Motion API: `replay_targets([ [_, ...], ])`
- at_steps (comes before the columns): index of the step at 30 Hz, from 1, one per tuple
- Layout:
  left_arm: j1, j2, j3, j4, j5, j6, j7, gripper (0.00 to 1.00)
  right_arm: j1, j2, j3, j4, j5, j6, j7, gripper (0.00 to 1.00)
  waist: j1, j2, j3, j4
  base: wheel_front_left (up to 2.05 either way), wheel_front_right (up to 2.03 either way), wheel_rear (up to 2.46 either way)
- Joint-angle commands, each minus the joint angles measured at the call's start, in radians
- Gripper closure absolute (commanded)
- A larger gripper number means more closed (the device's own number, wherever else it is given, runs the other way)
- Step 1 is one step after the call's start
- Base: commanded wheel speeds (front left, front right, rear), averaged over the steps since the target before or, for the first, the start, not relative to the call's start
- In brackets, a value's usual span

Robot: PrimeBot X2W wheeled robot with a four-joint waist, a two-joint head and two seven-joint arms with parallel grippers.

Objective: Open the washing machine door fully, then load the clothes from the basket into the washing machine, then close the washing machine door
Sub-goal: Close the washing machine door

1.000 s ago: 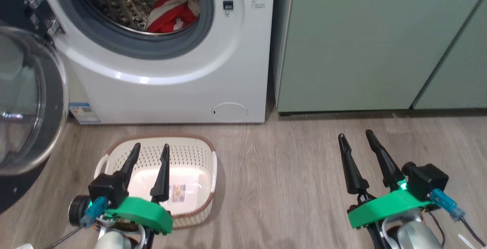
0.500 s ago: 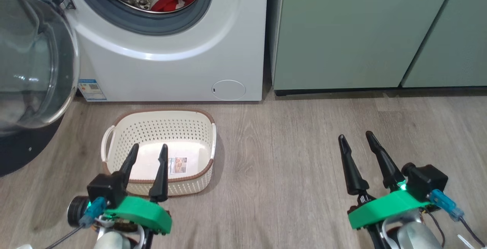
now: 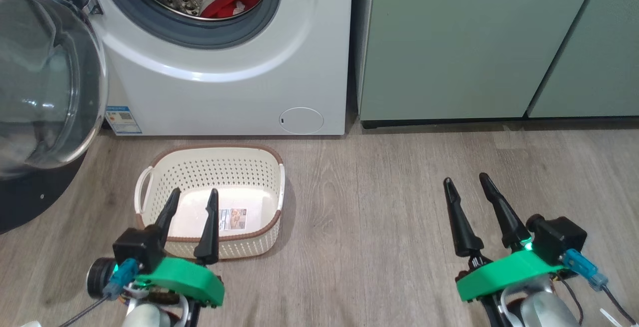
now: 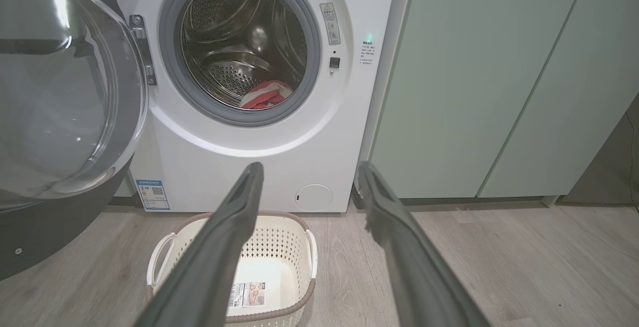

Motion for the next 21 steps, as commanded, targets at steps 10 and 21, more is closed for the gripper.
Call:
replay_targets([
  [10, -0.027, -0.001, 0.033, -0.03, 0.008, 0.004, -0.005, 0.0, -0.027, 0.003, 0.021, -0.031, -0.005, 0.0, -0.006, 0.0, 0.0, 0.0, -0.006, 0.0, 0.0, 0.0, 0.0],
  [21, -0.034, -0.001, 0.014, -0.022, 0.002, 0.011, -0.005, 0.0, -0.021, 0.003, 0.02, -0.037, -0.006, 0.0, -0.006, 0.0, 0.0, 0.0, 0.007, 0.06, 0.0, 0.0, 0.0],
])
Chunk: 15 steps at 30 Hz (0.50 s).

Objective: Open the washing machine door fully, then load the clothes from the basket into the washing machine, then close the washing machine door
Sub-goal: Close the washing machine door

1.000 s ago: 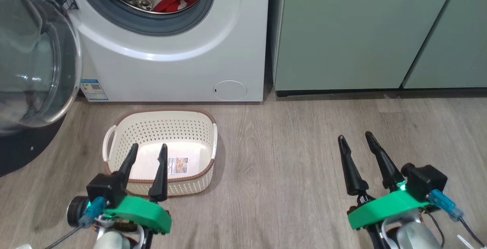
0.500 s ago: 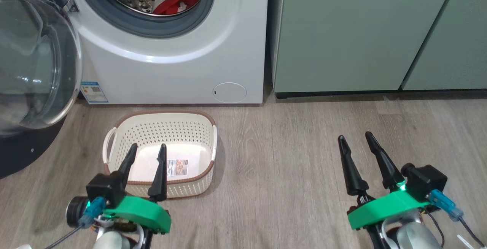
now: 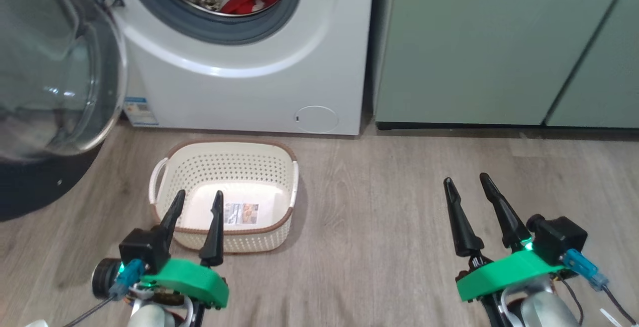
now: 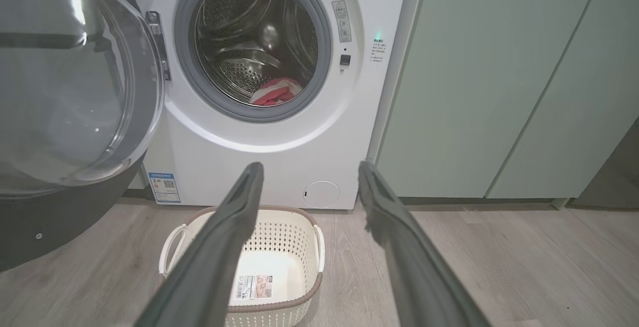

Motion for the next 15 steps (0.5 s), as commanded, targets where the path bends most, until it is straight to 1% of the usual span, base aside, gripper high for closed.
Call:
replay_targets([
  [1, -0.034, 0.0, 0.031, -0.027, 0.0, 0.003, -0.005, 0.0, -0.022, 0.002, 0.022, -0.036, -0.006, 0.0, -0.006, 0.0, 0.0, 0.0, 0.008, 0.026, 0.0, 0.0, 0.0],
  [4, -0.034, 0.0, 0.029, -0.025, 0.0, 0.005, -0.005, 0.0, -0.019, 0.0, 0.025, -0.035, -0.006, 0.0, -0.006, 0.0, 0.0, 0.0, 0.017, 0.064, 0.0, 0.0, 0.0],
  [8, -0.035, 0.0, 0.022, -0.022, 0.0, 0.004, -0.005, 0.0, -0.012, -0.001, 0.026, -0.036, -0.006, 0.0, -0.006, 0.0, 0.0, 0.0, 0.025, 0.132, 0.0, 0.0, 0.0],
  [15, -0.032, 0.0, 0.018, -0.013, 0.019, -0.002, -0.005, 0.0, -0.006, 0.001, 0.03, -0.036, 0.002, 0.0, -0.006, 0.0, 0.0, 0.0, 0.019, 0.277, 0.0, 0.0, 0.0],
])
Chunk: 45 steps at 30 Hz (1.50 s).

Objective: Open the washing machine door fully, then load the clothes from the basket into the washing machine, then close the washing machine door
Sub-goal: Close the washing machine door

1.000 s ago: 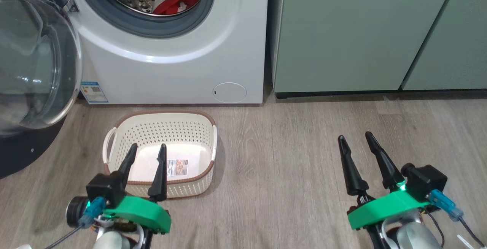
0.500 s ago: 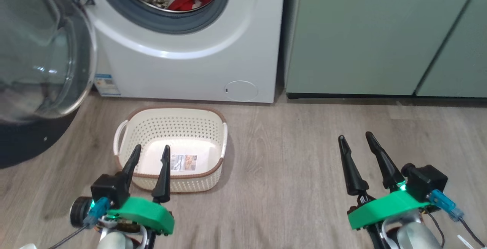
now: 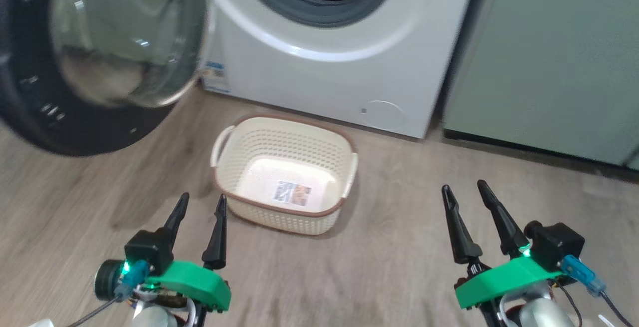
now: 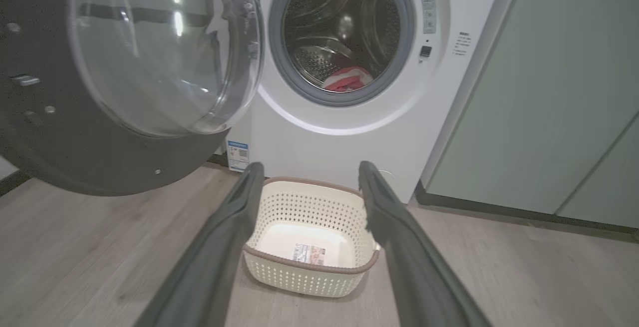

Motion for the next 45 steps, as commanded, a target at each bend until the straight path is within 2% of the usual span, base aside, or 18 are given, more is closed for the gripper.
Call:
replay_targets([
  [1, -0.03, 0.0, 0.032, -0.028, 0.012, -0.002, -0.005, 0.0, -0.026, 0.001, 0.026, -0.034, 0.004, 0.0, -0.006, 0.0, 0.0, 0.0, -0.006, 0.083, 0.0, 0.0, 0.0],
  [9, -0.027, 0.0, 0.065, -0.028, 0.05, -0.019, -0.005, 0.0, -0.029, 0.005, 0.043, -0.031, 0.022, 0.0, -0.006, 0.0, 0.0, 0.0, -0.03, 0.238, 0.0, 0.0, 0.0],
  [12, -0.022, 0.0, 0.089, -0.04, 0.056, -0.018, -0.005, 0.0, -0.043, 0.005, 0.07, -0.026, 0.032, 0.0, -0.006, 0.0, 0.0, 0.0, -0.024, 0.261, 0.0, 0.0, 0.0],
  [23, 0.019, 0.0, 0.149, -0.121, 0.03, 0.019, -0.005, 0.0, -0.146, 0.004, 0.171, 0.033, 0.048, 0.0, -0.006, 0.0, 0.0, 0.0, 0.005, 0.282, 0.0, 0.0, 0.0],
  [45, 0.027, 0.0, 0.155, -0.128, 0.023, 0.035, -0.005, 0.0, -0.144, 0.002, 0.175, 0.042, 0.063, 0.0, -0.006, 0.0, 0.0, 0.0, -0.016, 0.266, 0.0, 0.0, 0.0],
])
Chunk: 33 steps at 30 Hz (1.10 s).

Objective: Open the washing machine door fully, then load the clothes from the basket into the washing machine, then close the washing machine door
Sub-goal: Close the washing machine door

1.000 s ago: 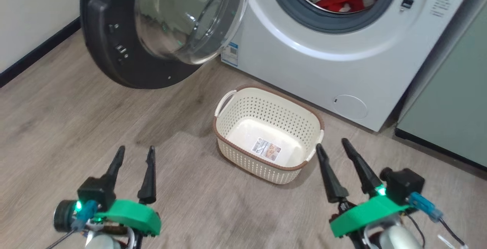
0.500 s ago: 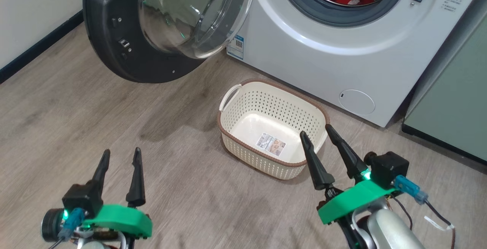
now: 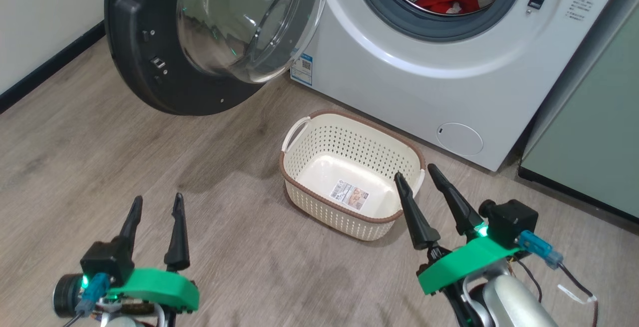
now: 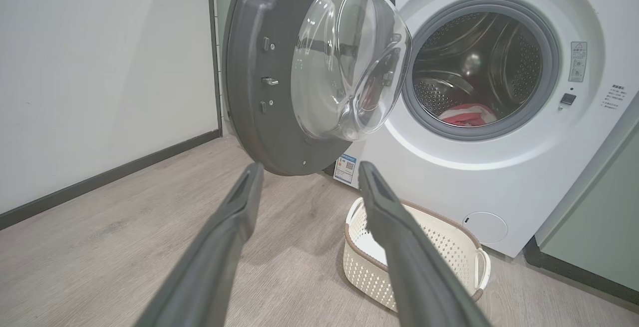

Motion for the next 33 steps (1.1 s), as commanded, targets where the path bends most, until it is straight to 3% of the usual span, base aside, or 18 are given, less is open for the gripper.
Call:
replay_targets([
  [1, -0.035, -0.001, 0.025, -0.034, -0.008, 0.006, -0.005, 0.0, -0.02, -0.002, 0.014, -0.035, 0.001, 0.0, -0.006, 0.0, 0.0, 0.0, 0.0, 0.0, 0.0, 0.0, 0.0],
  [18, -0.034, -0.001, 0.034, -0.041, -0.013, 0.01, -0.005, 0.0, -0.023, -0.001, 0.018, -0.033, -0.002, 0.0, -0.006, 0.0, 0.0, 0.0, 0.006, 0.005, 0.0, 0.0, 0.0],
  [19, -0.034, -0.001, 0.033, -0.043, -0.014, 0.009, -0.005, 0.6, -0.023, -0.001, 0.018, -0.033, -0.003, 0.0, -0.006, 0.0, 0.0, 0.0, 0.007, 0.005, 0.0, 0.0, 0.0],
  [20, -0.034, -0.001, 0.034, -0.046, -0.018, 0.009, -0.005, 1.0, -0.023, -0.001, 0.017, -0.033, -0.003, 0.0, -0.006, 0.0, 0.0, 0.0, 0.007, 0.006, 0.0, 0.0, 0.0],
  [27, -0.036, -0.001, 0.041, -0.095, -0.019, 0.011, -0.005, 1.0, -0.013, -0.012, 0.003, -0.043, -0.011, 0.0, -0.006, 0.0, 0.0, 0.0, 0.017, 0.013, 0.0, 0.0, 0.0],
  [33, -0.073, 0.001, 0.108, -0.173, 0.005, -0.005, -0.005, 1.0, 0.008, -0.033, -0.018, -0.069, -0.031, 0.0, -0.006, 0.0, 0.0, 0.0, 0.061, 0.022, 0.0, 0.0, 0.0],
])
